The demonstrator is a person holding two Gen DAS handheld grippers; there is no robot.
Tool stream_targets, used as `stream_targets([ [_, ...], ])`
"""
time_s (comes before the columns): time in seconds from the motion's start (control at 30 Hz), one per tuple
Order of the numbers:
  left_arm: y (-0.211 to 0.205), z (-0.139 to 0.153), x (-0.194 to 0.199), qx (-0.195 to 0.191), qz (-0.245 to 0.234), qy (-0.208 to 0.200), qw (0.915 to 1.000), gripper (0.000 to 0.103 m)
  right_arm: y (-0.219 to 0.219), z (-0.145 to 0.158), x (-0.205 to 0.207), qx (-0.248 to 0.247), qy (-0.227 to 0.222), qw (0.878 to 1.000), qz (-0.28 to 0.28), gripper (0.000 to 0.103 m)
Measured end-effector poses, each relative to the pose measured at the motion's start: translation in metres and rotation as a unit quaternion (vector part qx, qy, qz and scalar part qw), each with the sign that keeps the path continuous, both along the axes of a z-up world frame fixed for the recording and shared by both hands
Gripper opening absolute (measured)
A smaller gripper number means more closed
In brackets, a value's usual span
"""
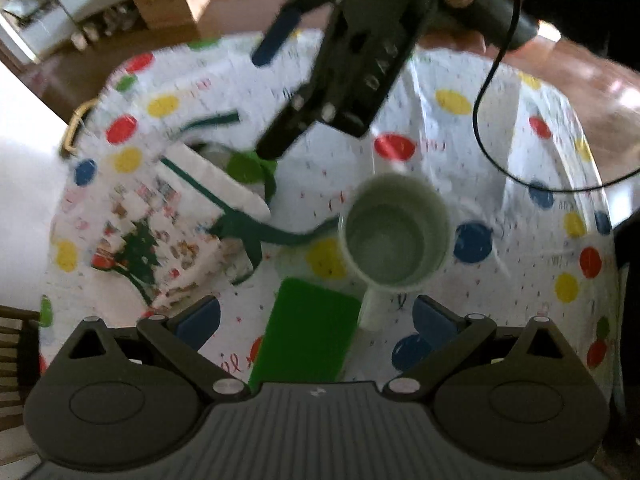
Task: Organize soft objects
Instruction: 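Close the left tool on the green sponge while the right tool grasps the Christmas tote bag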
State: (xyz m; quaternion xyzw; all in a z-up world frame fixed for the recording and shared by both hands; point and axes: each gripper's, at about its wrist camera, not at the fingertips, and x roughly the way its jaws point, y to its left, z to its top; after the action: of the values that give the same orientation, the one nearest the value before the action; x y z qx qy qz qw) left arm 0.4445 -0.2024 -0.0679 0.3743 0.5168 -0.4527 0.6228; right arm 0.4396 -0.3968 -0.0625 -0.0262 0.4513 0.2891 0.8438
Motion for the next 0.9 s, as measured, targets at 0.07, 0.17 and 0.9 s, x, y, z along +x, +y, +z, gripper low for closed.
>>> stream_targets([
  [0.07, 0.001, -0.011, 0.003, 0.010, -0.008, 0.003, 0.9999, 0.103, 0.006, -0.007, 0.006, 0.001, 0.007, 1.000, -0.005, 0.096],
  [0.17, 0.004, -0.025, 0.007, 0.023, -0.020, 0.016, 0.9994, 0.103, 0.013, -0.015, 0.015, 0.007, 0.018, 1.000, -0.011, 0.095],
  [0.9, -0.006, -0.109, 0.011, 0.122, -0.094, 0.043, 0.9870, 0.103, 0.036, -0.067, 0.056, 0.011, 0.069, 0.996, -0.052, 0.078],
])
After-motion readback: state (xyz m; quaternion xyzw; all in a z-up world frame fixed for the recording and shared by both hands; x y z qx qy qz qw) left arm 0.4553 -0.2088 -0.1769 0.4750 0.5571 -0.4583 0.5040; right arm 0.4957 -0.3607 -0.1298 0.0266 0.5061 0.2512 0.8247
